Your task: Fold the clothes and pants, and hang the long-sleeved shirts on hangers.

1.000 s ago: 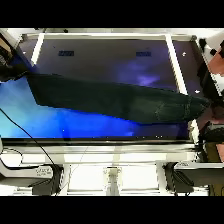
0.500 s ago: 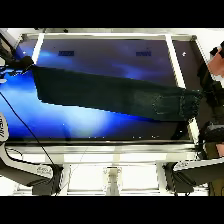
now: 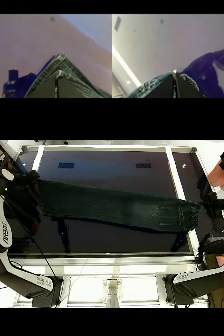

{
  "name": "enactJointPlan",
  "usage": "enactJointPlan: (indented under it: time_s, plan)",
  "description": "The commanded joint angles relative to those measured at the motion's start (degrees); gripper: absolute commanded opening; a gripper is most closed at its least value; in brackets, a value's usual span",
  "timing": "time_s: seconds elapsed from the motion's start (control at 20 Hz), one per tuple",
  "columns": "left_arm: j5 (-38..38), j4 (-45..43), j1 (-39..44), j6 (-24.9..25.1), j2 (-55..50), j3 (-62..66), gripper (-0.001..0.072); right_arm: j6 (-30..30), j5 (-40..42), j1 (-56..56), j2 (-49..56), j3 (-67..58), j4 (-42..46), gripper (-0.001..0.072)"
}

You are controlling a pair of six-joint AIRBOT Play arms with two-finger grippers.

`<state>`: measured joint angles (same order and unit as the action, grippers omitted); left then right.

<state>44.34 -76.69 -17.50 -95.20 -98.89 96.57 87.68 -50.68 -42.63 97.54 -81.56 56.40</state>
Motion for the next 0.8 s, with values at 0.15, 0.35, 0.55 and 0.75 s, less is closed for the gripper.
enactJointPlan:
  time_s: [0.15,0.35,0.55,0.75]
  plan:
    - [-0.02,0.2,0.02,0.0,-0.52,0.04,0.0261,-0.24,3.26,0.17,0.15,0.0,-0.9,0.0336]
    - [2.16,-0.17,-0.04,0.02,-0.37,0.04,0.0436,-2.29,-0.79,0.17,0.13,-2.45,-0.83,0.0407]
    - [18.05,-4.39,-1.88,0.07,-0.44,0.04,0.0436,-9.62,-17.7,0.2,0.09,-10.45,-0.7,0.0406]
    - [33.62,1.66,-6.14,9.44,-0.55,-1.4,0.0577,-15.67,-39.19,0.46,0.09,-11.52,-0.44,0.0402]
